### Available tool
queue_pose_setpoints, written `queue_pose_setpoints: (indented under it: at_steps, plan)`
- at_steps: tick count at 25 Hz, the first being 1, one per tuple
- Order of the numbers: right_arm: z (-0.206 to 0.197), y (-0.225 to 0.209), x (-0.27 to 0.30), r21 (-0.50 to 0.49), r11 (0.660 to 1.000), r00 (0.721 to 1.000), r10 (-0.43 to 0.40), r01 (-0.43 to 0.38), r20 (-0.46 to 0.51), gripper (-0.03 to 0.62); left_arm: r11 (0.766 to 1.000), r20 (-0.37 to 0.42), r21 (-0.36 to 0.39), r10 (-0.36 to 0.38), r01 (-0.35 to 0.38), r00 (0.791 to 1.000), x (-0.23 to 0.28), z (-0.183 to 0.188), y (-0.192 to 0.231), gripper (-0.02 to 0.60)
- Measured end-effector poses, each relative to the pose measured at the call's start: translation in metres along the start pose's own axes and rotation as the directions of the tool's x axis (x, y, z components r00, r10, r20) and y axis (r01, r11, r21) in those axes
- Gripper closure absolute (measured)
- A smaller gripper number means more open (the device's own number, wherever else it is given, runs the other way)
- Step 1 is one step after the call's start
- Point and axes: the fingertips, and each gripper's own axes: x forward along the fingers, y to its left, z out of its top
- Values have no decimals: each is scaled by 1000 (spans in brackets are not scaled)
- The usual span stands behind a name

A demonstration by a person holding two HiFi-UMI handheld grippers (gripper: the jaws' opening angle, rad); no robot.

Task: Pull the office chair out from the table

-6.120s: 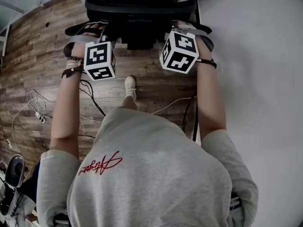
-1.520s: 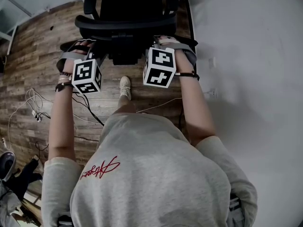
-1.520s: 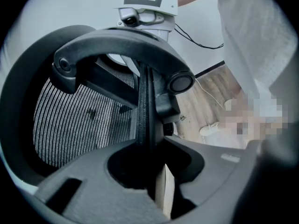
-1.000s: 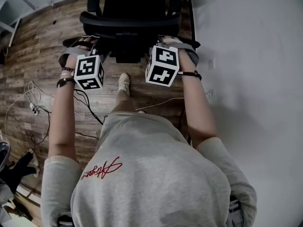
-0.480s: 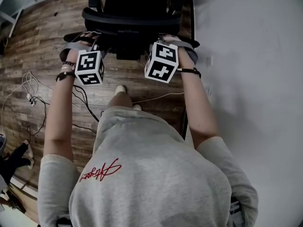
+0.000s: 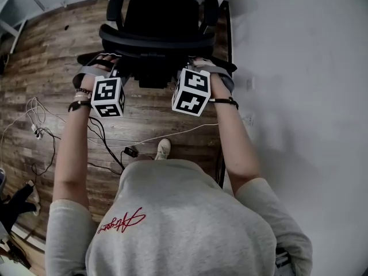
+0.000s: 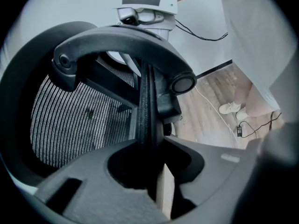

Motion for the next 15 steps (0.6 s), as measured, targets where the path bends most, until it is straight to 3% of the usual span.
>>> queue_pose_setpoints:
  at_steps: [15]
  plan:
    - [24,62,-33,40,999,1000,-6,7,-25,471,1000,24,22,-1,0,1000,-50,3,-50,492]
